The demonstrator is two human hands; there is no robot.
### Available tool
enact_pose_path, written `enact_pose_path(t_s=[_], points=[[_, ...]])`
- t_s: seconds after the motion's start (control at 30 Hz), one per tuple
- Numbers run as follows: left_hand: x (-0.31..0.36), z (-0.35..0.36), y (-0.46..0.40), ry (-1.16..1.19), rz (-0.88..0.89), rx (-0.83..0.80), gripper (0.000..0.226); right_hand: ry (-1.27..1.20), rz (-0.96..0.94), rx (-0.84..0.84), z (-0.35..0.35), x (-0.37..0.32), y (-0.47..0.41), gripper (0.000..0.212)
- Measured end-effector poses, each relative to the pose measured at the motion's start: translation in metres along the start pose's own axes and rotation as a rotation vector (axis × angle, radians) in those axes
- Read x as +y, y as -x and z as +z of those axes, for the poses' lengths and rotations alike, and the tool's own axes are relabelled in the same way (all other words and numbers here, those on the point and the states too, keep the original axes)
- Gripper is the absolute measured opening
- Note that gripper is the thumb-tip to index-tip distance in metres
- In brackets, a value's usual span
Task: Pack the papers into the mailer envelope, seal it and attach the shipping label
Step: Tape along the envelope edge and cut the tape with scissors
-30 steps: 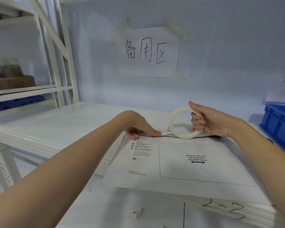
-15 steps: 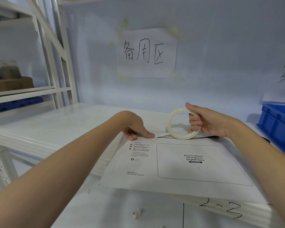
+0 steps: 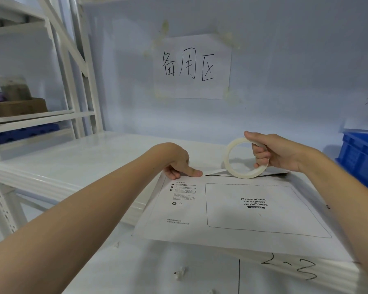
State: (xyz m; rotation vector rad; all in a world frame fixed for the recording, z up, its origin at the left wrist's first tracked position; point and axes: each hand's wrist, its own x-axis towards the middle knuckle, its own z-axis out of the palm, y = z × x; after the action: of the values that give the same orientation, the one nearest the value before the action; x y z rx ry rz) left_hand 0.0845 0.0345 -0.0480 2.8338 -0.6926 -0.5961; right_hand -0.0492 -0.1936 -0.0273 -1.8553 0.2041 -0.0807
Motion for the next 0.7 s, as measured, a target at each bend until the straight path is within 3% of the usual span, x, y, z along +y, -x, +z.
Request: enact_pose_path(t_s=[0.27, 0.5, 0.7], points=[[-0.009, -0.003, -0.002, 0.036, 0.019, 0.015, 0.055, 0.079, -0.043, 0.037, -0.010, -0.002, 0.004, 0.047], [-0.043, -0.017, -0.005, 0.070, -0.021, 0.017, 0.050, 0.042, -0.098, -0.107, 0.013, -0.003, 0.002, 0.044], [-0.058, -0.021, 0.002, 0.270, 0.016, -0.047, 0.042, -0.004, -0.112, -0.186, 0.022, 0.003, -0.003, 0.048]])
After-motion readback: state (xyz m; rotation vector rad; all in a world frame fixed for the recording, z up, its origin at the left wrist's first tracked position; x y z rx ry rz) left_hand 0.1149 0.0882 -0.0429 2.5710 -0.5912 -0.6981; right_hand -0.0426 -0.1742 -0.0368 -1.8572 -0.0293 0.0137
